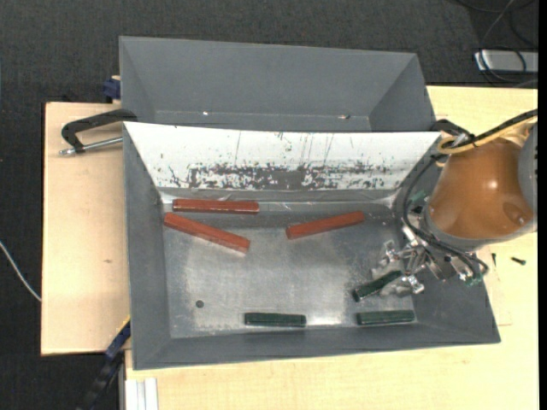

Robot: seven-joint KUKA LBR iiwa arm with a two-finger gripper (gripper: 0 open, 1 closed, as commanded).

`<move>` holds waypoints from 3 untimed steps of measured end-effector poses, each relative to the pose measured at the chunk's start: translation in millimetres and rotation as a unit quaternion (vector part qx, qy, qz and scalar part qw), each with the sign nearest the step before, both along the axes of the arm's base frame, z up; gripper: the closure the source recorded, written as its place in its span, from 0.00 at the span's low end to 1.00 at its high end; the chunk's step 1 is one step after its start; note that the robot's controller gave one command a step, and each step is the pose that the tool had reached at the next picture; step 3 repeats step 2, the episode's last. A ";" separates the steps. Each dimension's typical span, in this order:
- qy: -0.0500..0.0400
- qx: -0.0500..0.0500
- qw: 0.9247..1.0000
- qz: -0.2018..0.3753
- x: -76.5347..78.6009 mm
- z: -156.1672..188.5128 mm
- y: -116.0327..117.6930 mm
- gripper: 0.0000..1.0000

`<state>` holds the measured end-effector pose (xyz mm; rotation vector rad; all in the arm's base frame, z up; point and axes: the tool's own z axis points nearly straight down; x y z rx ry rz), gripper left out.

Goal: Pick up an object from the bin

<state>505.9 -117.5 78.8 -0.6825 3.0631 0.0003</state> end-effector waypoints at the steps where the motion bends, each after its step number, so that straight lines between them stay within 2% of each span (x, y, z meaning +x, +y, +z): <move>1: 0.000 0.000 1.000 0.000 0.0 0.0 0.0 1.00; 2: -0.003 -0.001 0.999 0.037 5.8 165.8 9.0 1.00; 3: -0.003 -0.001 0.999 0.037 5.8 165.8 9.0 1.00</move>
Offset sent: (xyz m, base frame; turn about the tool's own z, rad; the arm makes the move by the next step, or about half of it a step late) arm 0.0036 0.0085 0.1635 -0.0760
